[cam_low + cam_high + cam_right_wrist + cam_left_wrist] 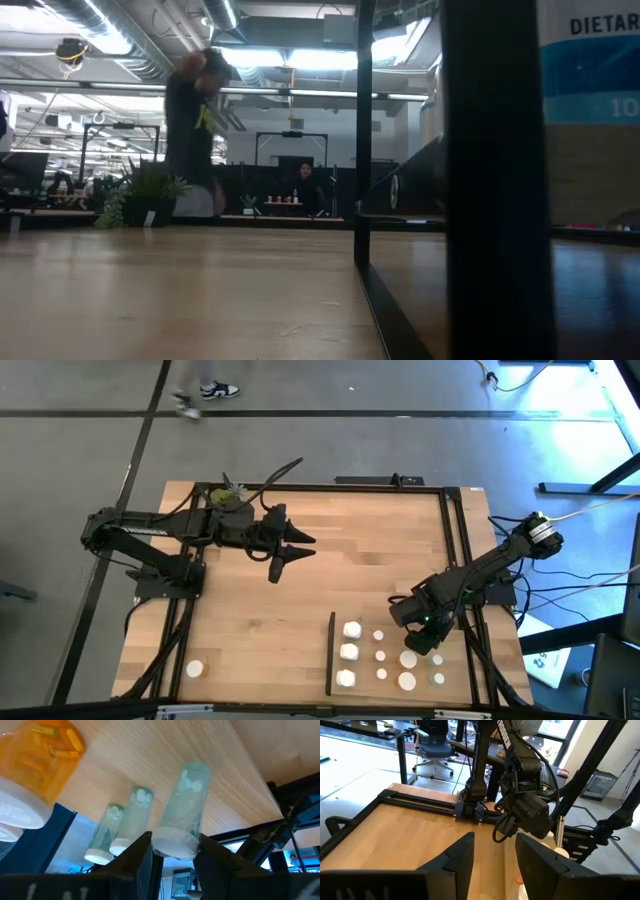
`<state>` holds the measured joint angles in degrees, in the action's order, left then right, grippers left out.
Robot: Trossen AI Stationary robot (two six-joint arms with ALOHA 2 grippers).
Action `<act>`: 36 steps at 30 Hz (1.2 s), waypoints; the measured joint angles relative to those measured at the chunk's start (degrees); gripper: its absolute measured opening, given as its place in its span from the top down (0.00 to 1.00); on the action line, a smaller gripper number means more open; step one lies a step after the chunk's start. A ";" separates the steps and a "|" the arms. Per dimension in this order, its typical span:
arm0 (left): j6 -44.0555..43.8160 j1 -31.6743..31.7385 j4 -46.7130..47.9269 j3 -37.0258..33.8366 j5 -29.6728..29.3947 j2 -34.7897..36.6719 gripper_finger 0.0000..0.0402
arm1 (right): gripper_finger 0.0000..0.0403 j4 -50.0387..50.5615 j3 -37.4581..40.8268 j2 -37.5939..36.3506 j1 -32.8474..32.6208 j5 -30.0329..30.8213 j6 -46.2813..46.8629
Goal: Pick and place medicine bottles onto shelf by color
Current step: Put the bottom left blue pill bottle on the shelf
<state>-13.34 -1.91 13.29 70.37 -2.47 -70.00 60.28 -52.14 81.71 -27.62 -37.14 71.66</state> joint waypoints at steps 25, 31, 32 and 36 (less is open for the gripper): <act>3.91 -0.18 0.18 0.00 5.37 0.00 0.66 | 0.68 -0.48 0.00 0.34 0.02 2.02 -1.36; 4.94 -1.21 0.42 0.00 5.17 0.00 0.66 | 0.67 -0.70 0.00 0.37 0.02 1.32 -1.40; 4.95 -1.36 0.42 0.00 5.17 0.00 0.66 | 0.67 -0.71 0.00 0.37 0.02 1.19 -1.41; 4.96 -1.66 0.42 0.00 5.10 0.00 0.66 | 0.62 -0.73 0.00 0.37 0.02 1.08 -1.38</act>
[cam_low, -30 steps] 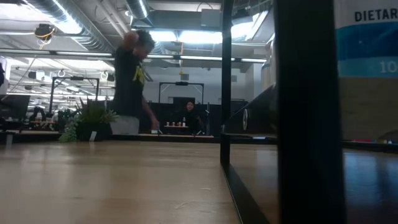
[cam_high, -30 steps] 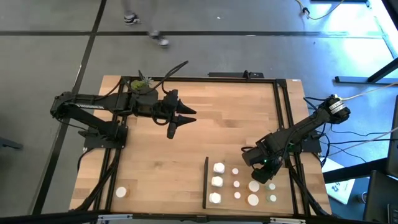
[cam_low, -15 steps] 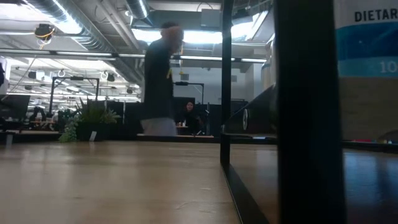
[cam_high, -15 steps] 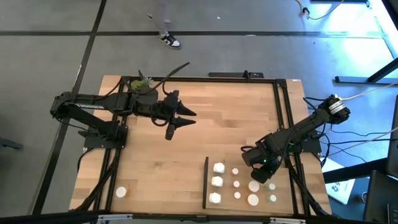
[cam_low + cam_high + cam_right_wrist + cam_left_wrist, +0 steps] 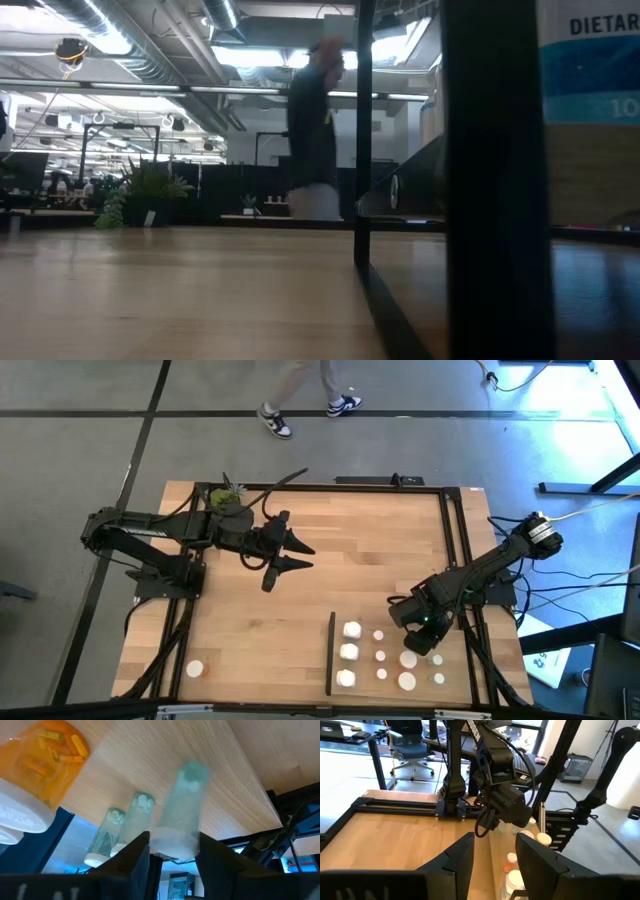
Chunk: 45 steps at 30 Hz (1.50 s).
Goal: Pick and place medicine bottles onto shelf by color
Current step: Put the bottom left blue pill bottle on the shelf, then put the orange pill bottle on the shelf
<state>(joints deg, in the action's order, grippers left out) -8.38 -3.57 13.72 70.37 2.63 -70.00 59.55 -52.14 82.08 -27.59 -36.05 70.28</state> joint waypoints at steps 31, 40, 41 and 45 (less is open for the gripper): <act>-0.09 0.02 0.00 0.00 -0.04 0.00 0.66 | 0.53 7.03 -4.50 -0.11 0.20 1.89 0.04; 0.37 -0.03 3.00 0.00 -0.42 0.54 0.66 | 0.53 14.32 -10.81 -0.11 0.17 12.63 -0.07; 0.37 -0.35 4.38 0.00 -0.57 1.20 0.66 | 0.53 15.66 -12.55 -0.11 0.17 15.23 -0.04; 0.09 -3.10 12.28 0.10 -6.28 3.59 0.66 | 0.53 16.85 -19.26 -0.15 0.17 23.88 -0.23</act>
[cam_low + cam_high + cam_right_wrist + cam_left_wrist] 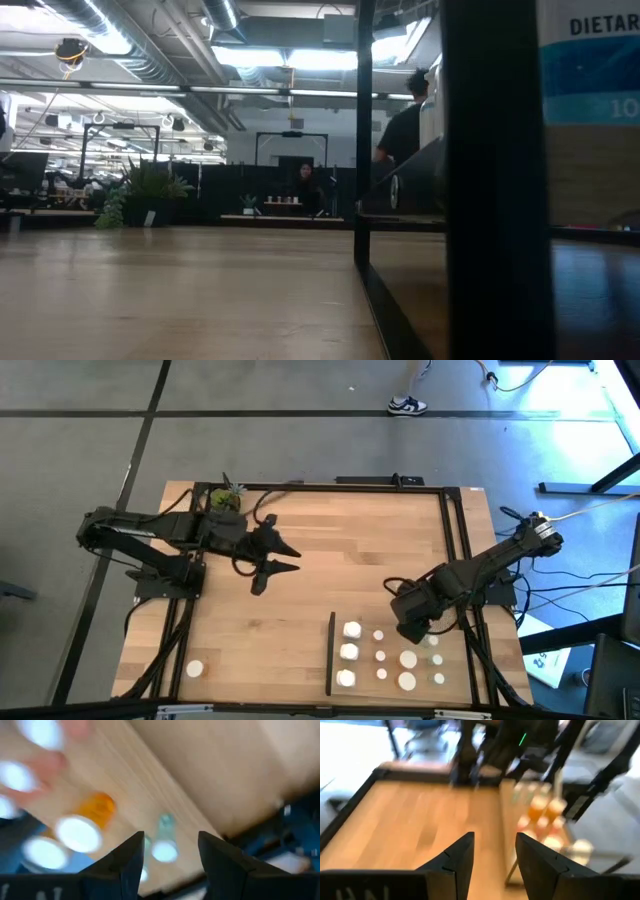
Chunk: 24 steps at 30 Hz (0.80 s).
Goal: Pick and place medicine bottles onto shelf by color
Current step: Put the orange pill bottle on the shelf
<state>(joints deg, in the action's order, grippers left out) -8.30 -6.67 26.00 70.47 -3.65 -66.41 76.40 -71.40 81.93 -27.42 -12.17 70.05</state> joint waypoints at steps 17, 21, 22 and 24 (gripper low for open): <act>-24.28 -21.02 28.27 -0.12 -13.69 -0.64 0.66 | 0.53 -15.42 -17.77 -0.04 0.25 33.37 -35.72; -36.25 -26.08 34.29 -0.08 -13.09 -0.77 0.66 | 0.53 -23.42 -17.77 -0.04 1.85 33.49 -47.88; -39.28 -27.27 35.94 -0.08 -12.45 -0.73 0.66 | 0.53 -25.49 -17.77 -0.03 2.48 33.54 -50.48; -45.58 -29.56 39.67 -0.08 -10.19 -1.17 0.66 | 0.53 -29.74 -17.77 -0.02 3.62 33.54 -55.42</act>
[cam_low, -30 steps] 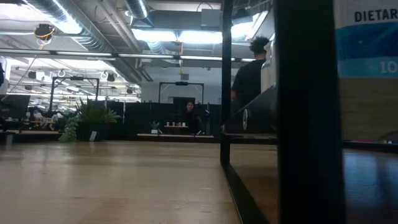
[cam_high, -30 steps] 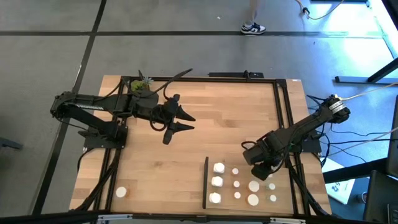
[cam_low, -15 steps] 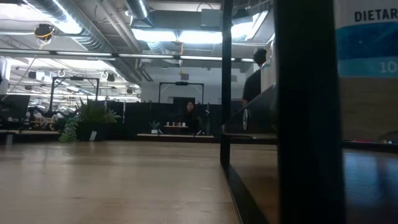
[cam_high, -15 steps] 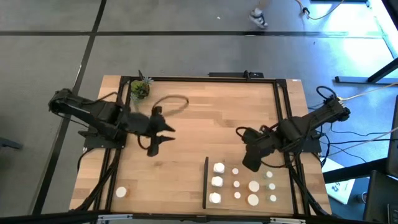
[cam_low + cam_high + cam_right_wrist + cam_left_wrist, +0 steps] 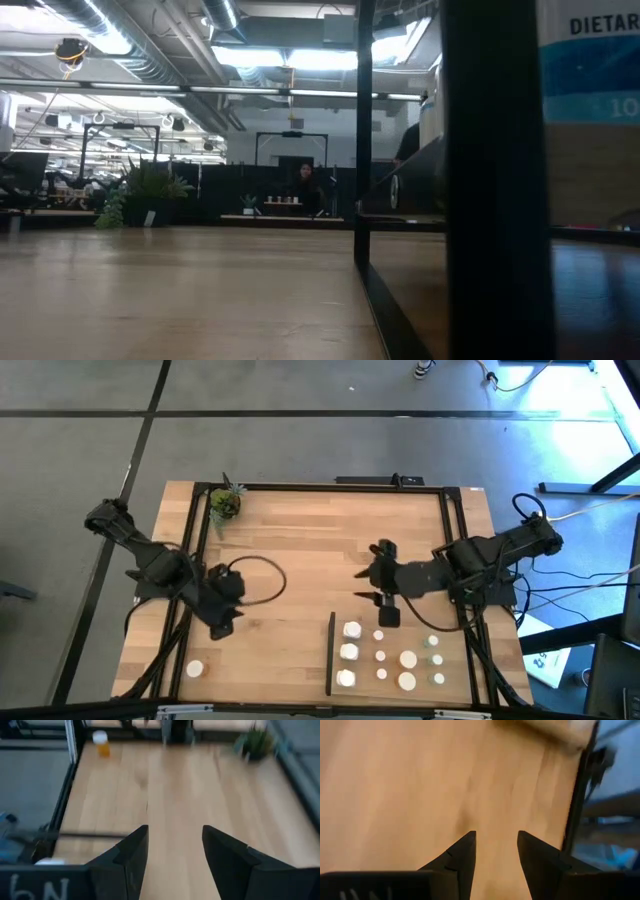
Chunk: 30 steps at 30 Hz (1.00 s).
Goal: Pick and place medicine bottles onto shelf by color
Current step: Put the orange pill bottle on the shelf
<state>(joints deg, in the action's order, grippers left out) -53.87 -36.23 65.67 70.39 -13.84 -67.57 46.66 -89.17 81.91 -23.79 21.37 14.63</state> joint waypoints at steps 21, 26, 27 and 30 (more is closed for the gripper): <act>-35.36 -22.48 4.34 -0.02 12.52 -10.16 0.66 | 0.53 -11.31 0.00 0.04 7.48 -16.99 -16.65; -38.54 -25.61 3.89 -0.02 12.50 -12.53 0.66 | 0.53 -11.26 0.00 0.04 7.46 -16.97 -16.65; -38.70 -26.13 3.89 -0.02 12.48 -12.96 0.66 | 0.53 -11.26 0.00 0.04 7.46 -16.97 -16.67; -38.77 -27.49 3.87 -0.04 12.47 -13.80 0.66 | 0.53 -11.22 0.00 0.04 7.46 -16.97 -16.67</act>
<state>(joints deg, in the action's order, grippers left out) -92.64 -63.72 69.54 70.35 -1.37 -81.38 35.44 -89.17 81.95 -16.34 4.40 -2.04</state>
